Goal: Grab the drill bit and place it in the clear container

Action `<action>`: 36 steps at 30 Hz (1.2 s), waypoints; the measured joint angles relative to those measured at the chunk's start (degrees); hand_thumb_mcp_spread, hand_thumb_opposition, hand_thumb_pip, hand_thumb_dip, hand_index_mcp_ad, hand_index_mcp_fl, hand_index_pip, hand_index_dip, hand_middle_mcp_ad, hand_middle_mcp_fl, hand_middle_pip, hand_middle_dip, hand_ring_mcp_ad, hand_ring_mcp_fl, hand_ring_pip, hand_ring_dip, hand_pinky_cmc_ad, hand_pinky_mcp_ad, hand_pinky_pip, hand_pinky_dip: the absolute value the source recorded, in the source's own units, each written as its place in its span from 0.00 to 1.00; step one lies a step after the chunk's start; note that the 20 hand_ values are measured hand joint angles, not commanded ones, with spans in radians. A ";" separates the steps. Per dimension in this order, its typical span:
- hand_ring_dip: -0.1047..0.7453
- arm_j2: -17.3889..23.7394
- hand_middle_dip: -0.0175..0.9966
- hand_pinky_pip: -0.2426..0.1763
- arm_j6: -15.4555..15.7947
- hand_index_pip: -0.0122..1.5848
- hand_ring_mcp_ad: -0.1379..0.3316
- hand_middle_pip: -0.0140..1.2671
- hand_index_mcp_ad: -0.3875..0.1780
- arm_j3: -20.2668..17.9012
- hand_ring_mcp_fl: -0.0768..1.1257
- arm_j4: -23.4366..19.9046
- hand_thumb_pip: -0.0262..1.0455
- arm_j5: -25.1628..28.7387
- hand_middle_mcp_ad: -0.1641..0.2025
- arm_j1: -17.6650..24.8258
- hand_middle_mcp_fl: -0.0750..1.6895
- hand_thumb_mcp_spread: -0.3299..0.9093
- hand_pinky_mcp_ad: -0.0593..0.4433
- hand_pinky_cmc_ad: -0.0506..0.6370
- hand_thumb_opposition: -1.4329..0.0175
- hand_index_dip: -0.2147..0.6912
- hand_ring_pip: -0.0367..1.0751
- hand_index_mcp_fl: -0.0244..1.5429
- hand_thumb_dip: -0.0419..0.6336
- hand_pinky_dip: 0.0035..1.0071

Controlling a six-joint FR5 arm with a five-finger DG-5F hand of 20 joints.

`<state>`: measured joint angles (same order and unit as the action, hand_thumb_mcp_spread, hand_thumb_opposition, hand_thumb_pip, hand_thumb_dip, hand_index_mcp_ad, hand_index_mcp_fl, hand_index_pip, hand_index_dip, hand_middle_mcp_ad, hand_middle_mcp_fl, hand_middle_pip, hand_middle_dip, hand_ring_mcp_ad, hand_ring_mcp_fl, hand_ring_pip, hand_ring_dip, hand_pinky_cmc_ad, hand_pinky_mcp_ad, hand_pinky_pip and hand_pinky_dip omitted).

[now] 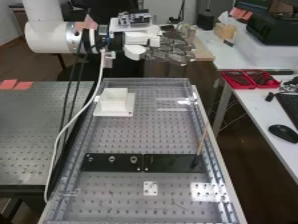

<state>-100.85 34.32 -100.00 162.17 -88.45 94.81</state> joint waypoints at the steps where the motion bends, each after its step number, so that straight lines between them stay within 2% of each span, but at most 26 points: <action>1: 0.08 1.27 0.10 0.43 1.77 0.07 0.65 0.12 0.53 0.50 0.09 2.53 0.27 -0.17 0.59 -0.32 0.02 0.64 0.38 0.38 0.47 0.60 0.13 0.23 0.32 0.17; 4: 0.08 4.21 0.10 0.43 5.03 0.06 0.64 0.12 0.55 1.71 0.10 7.66 0.27 -0.29 0.58 -1.02 0.00 0.64 0.39 0.39 0.47 0.60 0.13 0.23 0.32 0.17; 8: 0.08 6.68 0.10 0.43 6.89 0.06 0.65 0.12 0.56 2.50 0.10 9.67 0.27 0.20 0.59 -1.64 0.02 0.62 0.39 0.39 0.48 0.60 0.13 0.23 0.28 0.17; 10: 0.08 7.22 0.10 0.43 6.43 0.06 0.64 0.12 0.56 2.87 0.10 10.29 0.27 0.34 0.59 -1.98 0.02 0.62 0.42 0.39 0.48 0.60 0.13 0.23 0.26 0.17; 16: 0.08 8.76 0.10 0.43 5.36 0.06 0.65 0.12 0.56 3.39 0.10 10.74 0.27 0.77 0.59 -3.12 0.02 0.61 0.41 0.39 0.48 0.60 0.14 0.22 0.23 0.21; 18: 0.08 9.05 0.10 0.43 5.28 0.06 0.64 0.12 0.55 3.38 0.12 10.61 0.26 1.09 0.60 -3.23 0.02 0.61 0.45 0.39 0.48 0.60 0.14 0.21 0.23 0.23; 20: 0.08 9.40 0.10 0.43 5.56 0.06 0.64 0.12 0.59 3.39 0.12 10.65 0.26 1.44 0.60 -3.33 0.01 0.61 0.44 0.39 0.48 0.60 0.14 0.18 0.23 0.23; 25: 0.08 9.86 0.10 0.43 5.75 0.06 0.65 0.12 0.59 3.53 0.12 11.67 0.26 1.68 0.61 -3.33 0.02 0.61 0.45 0.38 0.48 0.60 0.14 0.18 0.21 0.27; 36: 0.08 9.78 0.10 0.43 5.74 0.06 0.64 0.12 0.59 4.11 0.12 12.04 0.26 0.65 0.62 -3.78 0.00 0.61 0.45 0.41 0.48 0.60 0.14 0.18 0.21 0.27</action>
<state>-91.07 40.07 -95.89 174.21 -87.80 91.03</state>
